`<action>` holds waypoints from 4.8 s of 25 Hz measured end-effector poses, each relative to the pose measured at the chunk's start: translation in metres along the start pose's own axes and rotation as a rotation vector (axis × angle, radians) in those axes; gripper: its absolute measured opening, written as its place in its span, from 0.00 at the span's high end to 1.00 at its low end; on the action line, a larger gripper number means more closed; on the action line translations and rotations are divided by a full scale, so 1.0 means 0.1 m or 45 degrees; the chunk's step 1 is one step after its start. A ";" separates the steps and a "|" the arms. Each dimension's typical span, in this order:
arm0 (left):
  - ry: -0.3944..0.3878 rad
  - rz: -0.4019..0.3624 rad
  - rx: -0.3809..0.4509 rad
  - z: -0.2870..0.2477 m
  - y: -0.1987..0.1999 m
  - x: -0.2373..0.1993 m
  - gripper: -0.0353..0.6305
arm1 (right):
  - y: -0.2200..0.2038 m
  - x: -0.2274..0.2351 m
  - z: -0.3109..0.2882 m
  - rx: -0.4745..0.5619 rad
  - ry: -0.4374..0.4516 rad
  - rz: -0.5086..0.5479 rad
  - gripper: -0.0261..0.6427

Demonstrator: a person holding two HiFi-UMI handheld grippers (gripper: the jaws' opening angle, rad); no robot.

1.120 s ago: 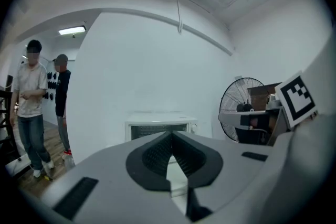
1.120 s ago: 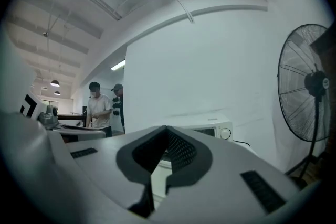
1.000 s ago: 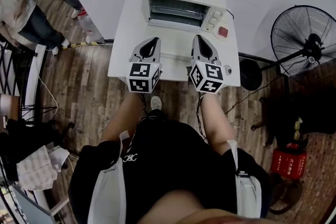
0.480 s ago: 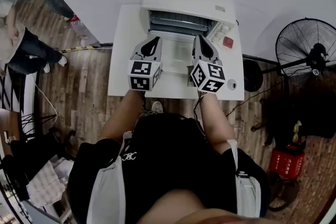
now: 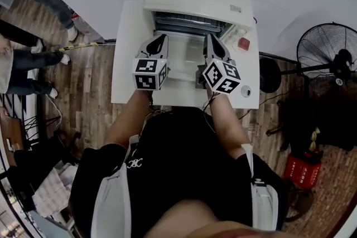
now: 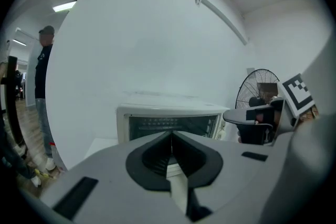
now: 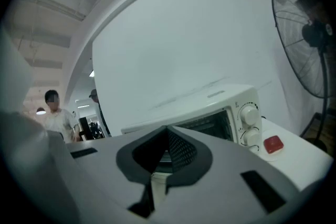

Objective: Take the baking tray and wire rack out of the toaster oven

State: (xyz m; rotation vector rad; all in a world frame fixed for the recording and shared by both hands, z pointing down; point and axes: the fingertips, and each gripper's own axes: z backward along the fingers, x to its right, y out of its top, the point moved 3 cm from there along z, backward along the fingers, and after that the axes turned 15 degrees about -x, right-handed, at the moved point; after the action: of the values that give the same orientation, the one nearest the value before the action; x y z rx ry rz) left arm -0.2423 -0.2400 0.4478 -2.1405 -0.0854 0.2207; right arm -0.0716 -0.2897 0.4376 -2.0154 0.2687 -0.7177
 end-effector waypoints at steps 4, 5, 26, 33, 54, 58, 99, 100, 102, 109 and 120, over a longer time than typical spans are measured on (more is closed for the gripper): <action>0.001 0.089 -0.029 -0.15 -0.06 -0.07 0.93 | -0.05 0.13 -0.14 -0.020 0.071 -0.164 0.97; -0.005 0.119 -0.038 -0.19 -0.08 -0.08 0.92 | -0.08 0.18 -0.18 -0.023 0.098 -0.223 0.89; -0.443 1.643 0.110 -1.29 -0.90 -0.85 0.72 | -0.80 1.32 -0.94 -0.013 0.167 -1.255 0.78; -0.438 1.789 0.196 -1.55 -1.03 -0.98 0.72 | -0.90 1.49 -1.14 0.055 0.131 -1.423 0.78; -0.481 1.794 0.265 -1.87 -0.88 -1.09 0.76 | -0.94 1.67 -1.44 0.185 0.119 -1.592 0.86; -0.526 1.755 0.293 -1.86 -0.79 -1.08 0.90 | -0.90 1.67 -1.46 0.180 0.109 -1.575 0.90; -0.687 1.759 0.220 -0.89 -1.49 -0.69 0.91 | -1.54 1.26 -0.41 0.162 0.054 -1.525 0.91; -0.691 1.748 0.218 -0.85 -1.51 -0.67 0.91 | -1.55 1.25 -0.38 0.159 0.054 -1.523 0.91; -0.703 1.721 0.214 -0.79 -1.56 -0.62 0.91 | -1.60 1.25 -0.30 0.150 0.052 -1.518 0.91; -0.717 1.702 0.272 -0.58 -1.68 -0.55 0.92 | -1.69 1.18 -0.11 0.142 0.108 -1.505 0.91; -0.726 1.607 0.318 -0.06 -1.89 -0.29 0.92 | -1.94 1.06 0.36 0.080 0.184 -1.439 0.91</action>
State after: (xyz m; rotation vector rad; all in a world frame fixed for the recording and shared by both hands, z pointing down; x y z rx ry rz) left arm -0.2651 -0.1461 0.6125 -1.5412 0.9285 1.4603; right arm 0.0158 -0.2101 0.6273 -1.9460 -0.8795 -1.5167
